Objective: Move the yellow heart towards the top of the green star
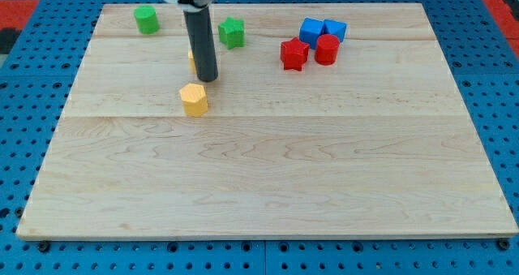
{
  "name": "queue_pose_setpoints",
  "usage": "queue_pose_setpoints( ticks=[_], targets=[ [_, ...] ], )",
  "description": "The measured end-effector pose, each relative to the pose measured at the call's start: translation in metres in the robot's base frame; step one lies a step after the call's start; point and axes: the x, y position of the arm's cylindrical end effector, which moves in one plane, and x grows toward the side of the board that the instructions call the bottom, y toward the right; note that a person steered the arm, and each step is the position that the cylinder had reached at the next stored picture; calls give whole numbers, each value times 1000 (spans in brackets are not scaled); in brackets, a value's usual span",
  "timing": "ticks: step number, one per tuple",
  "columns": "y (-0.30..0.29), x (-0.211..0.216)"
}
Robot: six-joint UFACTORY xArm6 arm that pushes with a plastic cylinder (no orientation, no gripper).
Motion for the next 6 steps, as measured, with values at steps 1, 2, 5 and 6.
queue_pose_setpoints(
  ticks=[1, 2, 5, 6],
  targets=[
    [0, -29],
    [-9, -49],
    [-6, -100],
    [4, -112]
  ],
)
